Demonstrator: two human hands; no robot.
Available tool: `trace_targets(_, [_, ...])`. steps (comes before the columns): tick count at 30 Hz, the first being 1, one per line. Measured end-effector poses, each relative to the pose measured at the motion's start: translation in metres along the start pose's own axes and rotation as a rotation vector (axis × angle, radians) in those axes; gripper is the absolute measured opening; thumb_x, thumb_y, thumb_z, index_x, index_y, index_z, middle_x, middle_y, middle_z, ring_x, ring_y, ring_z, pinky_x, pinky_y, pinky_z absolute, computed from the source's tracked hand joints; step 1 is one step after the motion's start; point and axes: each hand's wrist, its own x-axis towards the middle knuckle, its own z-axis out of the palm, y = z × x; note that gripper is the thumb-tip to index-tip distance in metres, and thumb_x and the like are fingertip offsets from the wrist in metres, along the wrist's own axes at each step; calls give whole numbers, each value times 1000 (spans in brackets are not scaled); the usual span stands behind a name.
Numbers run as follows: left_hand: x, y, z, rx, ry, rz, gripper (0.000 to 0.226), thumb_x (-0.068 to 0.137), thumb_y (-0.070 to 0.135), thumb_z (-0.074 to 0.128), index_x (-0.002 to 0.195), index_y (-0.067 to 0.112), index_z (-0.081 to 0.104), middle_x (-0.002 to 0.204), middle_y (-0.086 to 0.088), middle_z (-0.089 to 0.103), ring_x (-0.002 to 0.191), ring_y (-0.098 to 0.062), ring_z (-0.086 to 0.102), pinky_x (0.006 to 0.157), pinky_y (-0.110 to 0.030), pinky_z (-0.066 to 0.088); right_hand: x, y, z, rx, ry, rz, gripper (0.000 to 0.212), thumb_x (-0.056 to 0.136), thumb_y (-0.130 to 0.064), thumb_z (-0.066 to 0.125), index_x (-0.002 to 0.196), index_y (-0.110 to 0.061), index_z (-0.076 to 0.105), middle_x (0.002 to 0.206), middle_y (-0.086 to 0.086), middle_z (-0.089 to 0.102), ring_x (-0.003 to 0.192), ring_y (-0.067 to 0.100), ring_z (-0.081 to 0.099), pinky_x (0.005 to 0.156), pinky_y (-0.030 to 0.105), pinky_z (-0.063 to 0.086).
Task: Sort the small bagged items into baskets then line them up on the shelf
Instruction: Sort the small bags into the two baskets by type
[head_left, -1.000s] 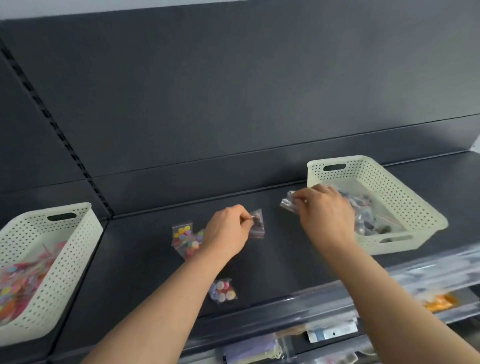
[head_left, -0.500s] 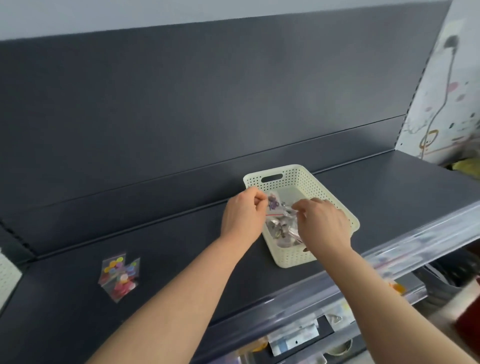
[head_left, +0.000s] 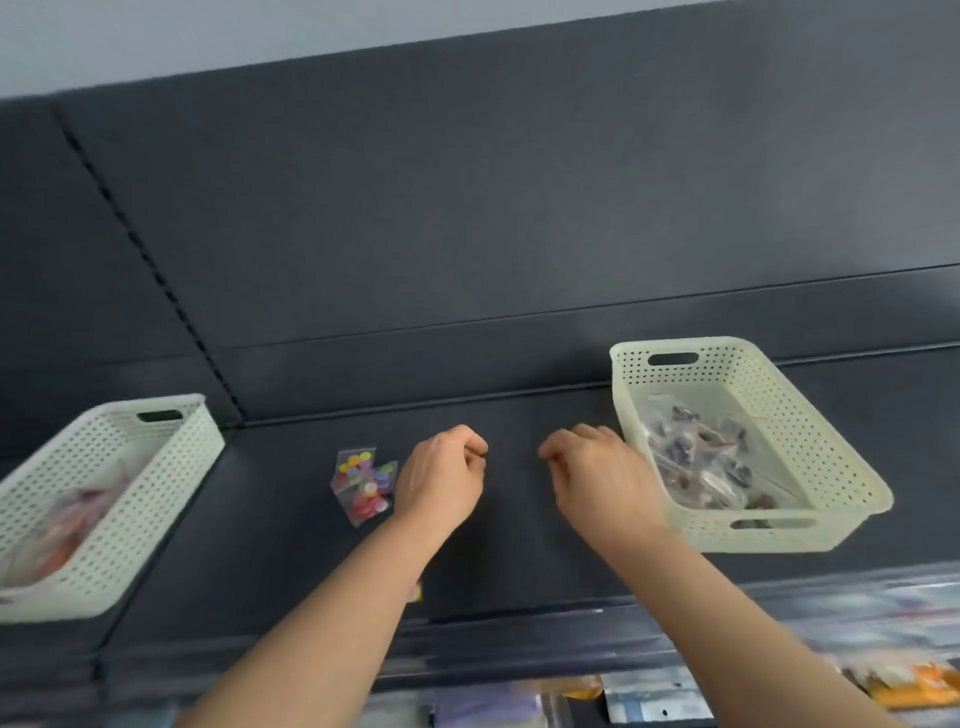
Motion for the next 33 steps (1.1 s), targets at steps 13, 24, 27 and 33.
trace_targets(13, [-12, -137, -60, 57, 32, -186, 18, 91, 19, 62, 105, 29, 68, 102, 11, 70, 98, -13, 64, 82, -35, 55, -5, -117, 56, 132, -688, -187, 31, 71, -47, 74, 98, -34, 69, 100, -13, 63, 93, 11, 59, 71, 25, 44])
trace_targets(24, [22, -135, -49, 166, -110, 15, 31, 89, 40, 65, 119, 30, 65, 116, 2, 59, 111, -19, 54, 83, -34, 49, 13, -124, 55, 123, -271, 228, 21, 92, -39, 52, 98, -20, 46, 85, -3, 61, 72, 23, 51, 61, 31, 40])
trace_targets(27, [25, -136, -50, 203, -106, 49, 13, 91, 32, 64, 101, 31, 71, 110, 4, 63, 104, -17, 58, 76, -33, 50, 19, -130, 58, 173, -273, 286, 32, 83, -42, 64, 105, -22, 51, 88, -4, 64, 78, 22, 57, 62, 28, 38])
trace_targets(33, [17, -170, -96, 20, 208, -9, 7, 93, 32, 61, 92, 30, 67, 95, 10, 60, 88, -14, 59, 64, -32, 49, 44, -177, 76, 384, -294, 154, 14, 91, -22, 55, 103, -19, 62, 77, -8, 60, 63, 6, 53, 48, 10, 35])
